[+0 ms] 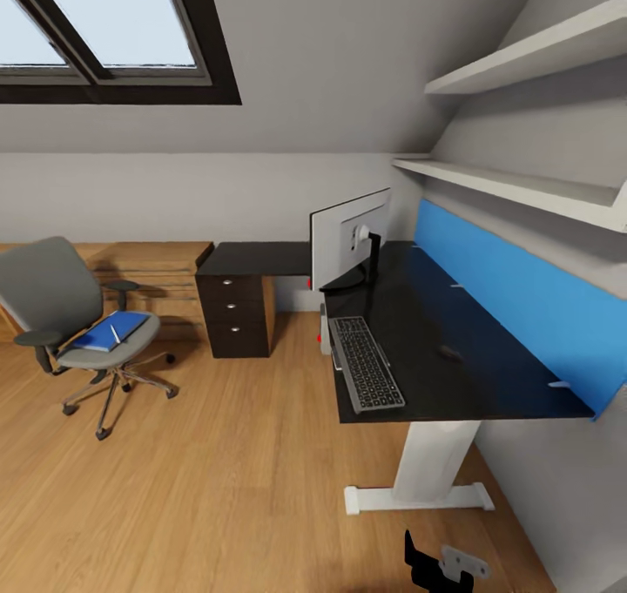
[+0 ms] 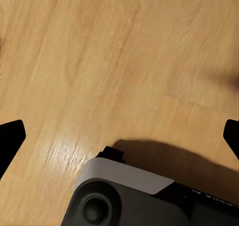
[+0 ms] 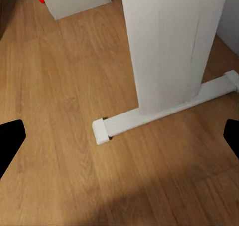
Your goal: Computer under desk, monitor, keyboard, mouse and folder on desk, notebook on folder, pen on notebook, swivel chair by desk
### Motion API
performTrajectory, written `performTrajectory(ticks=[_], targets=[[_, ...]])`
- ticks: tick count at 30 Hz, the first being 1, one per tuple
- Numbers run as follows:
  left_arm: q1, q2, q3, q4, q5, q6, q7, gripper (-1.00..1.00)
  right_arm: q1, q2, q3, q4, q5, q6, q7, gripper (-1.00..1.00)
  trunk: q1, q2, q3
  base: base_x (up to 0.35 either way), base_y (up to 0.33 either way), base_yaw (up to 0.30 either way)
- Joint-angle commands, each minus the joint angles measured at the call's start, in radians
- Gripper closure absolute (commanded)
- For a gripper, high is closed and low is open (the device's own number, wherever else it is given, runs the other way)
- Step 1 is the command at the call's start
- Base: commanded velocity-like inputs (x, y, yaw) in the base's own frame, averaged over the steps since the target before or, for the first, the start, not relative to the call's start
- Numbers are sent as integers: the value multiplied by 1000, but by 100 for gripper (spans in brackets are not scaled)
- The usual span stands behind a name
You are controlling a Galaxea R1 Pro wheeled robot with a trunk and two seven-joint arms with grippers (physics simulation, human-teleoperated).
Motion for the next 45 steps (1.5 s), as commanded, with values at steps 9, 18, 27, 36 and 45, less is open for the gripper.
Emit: performTrajectory(ticks=[9, 18, 27, 36, 45], targets=[[0, -1, 1, -2, 11, -70, 11, -100, -1, -1, -1, 1, -12, 41, 6, -100, -34, 63, 27, -1, -1, -5], [0, -1, 1, -2, 12, -86, 12, -100, -1, 0, -1, 2, -14, 52, 6, -100, -69, 126, 55, -150, 0, 0], [0, -1, 0, -2, 13, -83, 13, -100, -1, -1, -1, 1, -14, 47, 8, -100, -103, 189, 83, -327, 0, 0], [0, 0, 0, 4, 15, -79, 14, -100, -1, -1, -1, 1, -12, 51, 8, -100, -138, 252, 112, -48, 0, 0], [0, -1, -2, 41, 14, -78, 6, -100, -1, 0, -1, 1, -11, 51, 7, -100, -172, 315, 140, -2, 0, 0]])
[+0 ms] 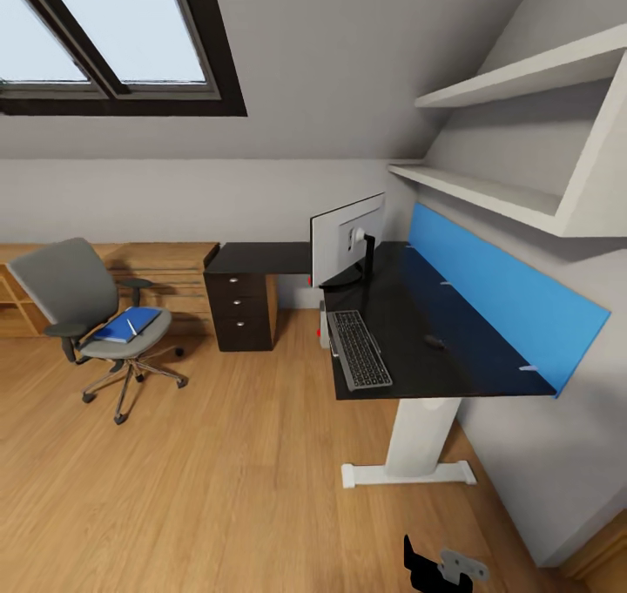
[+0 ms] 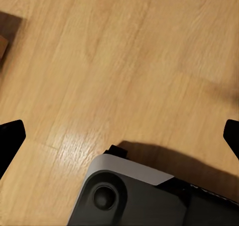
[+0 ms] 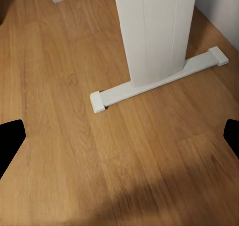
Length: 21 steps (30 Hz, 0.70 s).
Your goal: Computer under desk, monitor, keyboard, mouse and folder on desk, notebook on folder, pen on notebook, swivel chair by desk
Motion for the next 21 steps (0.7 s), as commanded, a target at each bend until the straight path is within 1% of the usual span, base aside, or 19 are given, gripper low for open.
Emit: performTrajectory(ticks=[1, 21], targets=[[0, 0, -3, -1, 6, -2, 3, -100, -1, 0, -1, 2, -10, -4, 8, -100, -4, 6, 2, 0, 0, 0], [0, 1, -3, -1, 6, -1, 0, -100, -1, -1, -1, 2, -9, -4, 8, -100, -80, 146, 65, 0, 0, 0]])
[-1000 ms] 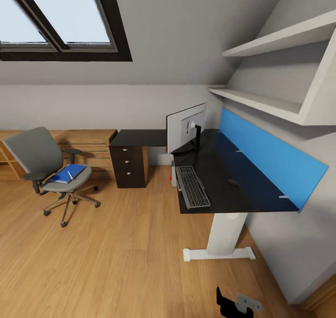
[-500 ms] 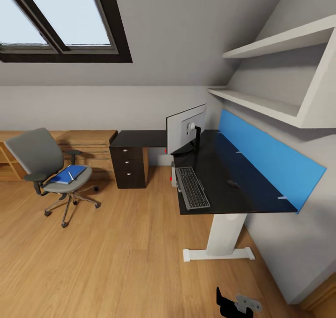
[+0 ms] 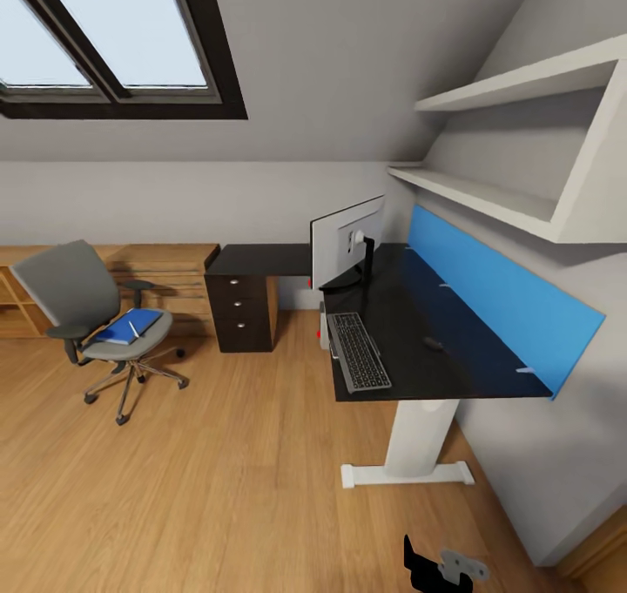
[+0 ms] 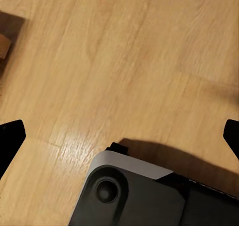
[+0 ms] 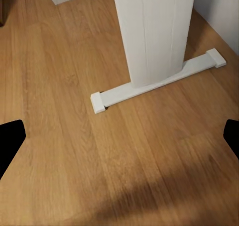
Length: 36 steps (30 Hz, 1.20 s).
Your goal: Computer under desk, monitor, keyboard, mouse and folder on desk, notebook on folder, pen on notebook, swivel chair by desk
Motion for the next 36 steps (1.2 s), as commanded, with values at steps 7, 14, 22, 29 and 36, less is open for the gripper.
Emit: performTrajectory(ticks=[7, 14, 22, 29, 36], targets=[[0, 1, -3, -2, 6, -2, 0, -100, -1, 1, -1, 2, -10, -4, 8, -100, -27, 48, 21, 0, 0, 0], [0, 0, -3, -2, 7, -9, 0, -100, -1, 0, -1, 2, -10, -6, 8, -100, -50, 90, 39, 0, 0, 0], [0, -1, -5, -2, 4, -36, 0, -100, -1, 1, -1, 2, -11, -10, 7, -100, -50, 90, 40, 0, 0, 6], [0, 0, -2, -2, 3, -98, 1, -100, -1, 0, -1, 1, -17, -14, 7, -100, -50, 90, 48, 0, 0, 100], [0, 1, -2, -1, 3, -100, 1, -100, -1, 0, -3, 1, -16, -17, 7, -100, -50, 90, 52, 0, 0, 28]])
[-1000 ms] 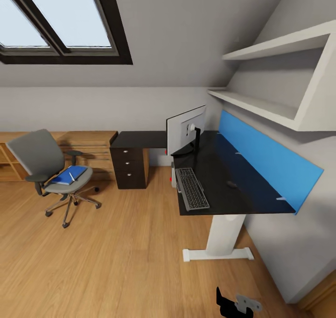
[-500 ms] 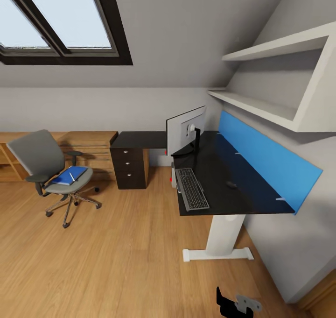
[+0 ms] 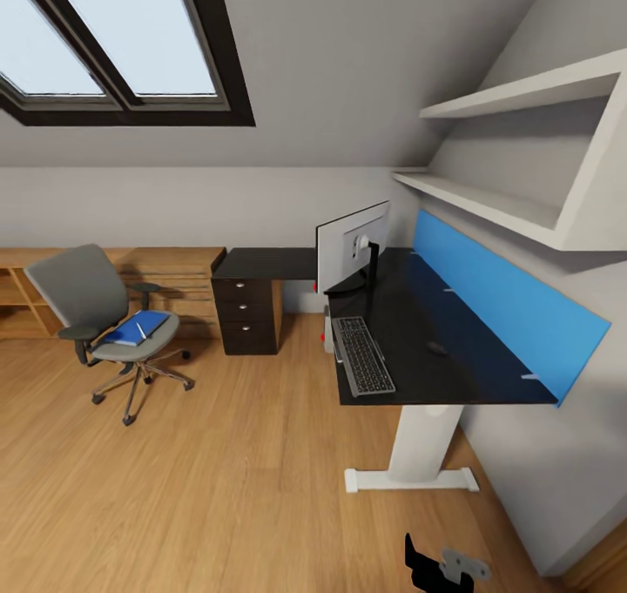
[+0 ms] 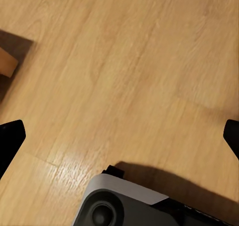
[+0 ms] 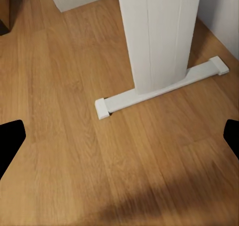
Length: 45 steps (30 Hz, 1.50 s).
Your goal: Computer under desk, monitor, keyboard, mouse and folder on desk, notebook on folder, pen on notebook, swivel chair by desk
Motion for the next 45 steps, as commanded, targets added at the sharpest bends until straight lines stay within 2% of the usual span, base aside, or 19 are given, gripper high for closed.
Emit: performTrajectory(ticks=[1, 15, 25, 32, 45], targets=[[0, 0, -3, -2, 5, -1, 3, -100, -1, 0, -1, 2, -9, -10, 8, -100, 1, -2, 0, 0, 0, 6], [0, 0, -4, 0, 5, 2, 3, -100, -1, -1, -1, 3, -7, -29, 8, -100, 1, -2, 17, 70, -19, 1], [0, 0, -7, 25, 4, 4, 3, -100, -1, -1, 0, 3, -5, -25, 8, -100, 1, -2, 18, 224, -226, 0], [0, 0, -7, 27, 5, 3, 3, -100, -1, 7, 0, 3, -4, -28, 8, -100, 1, -2, 18, 54, -213, 0], [0, 1, -7, 27, 5, 0, 5, -100, -1, 2, -8, -27, -21, -28, 6, -100, 1, -2, 18, 4, -33, 0]])
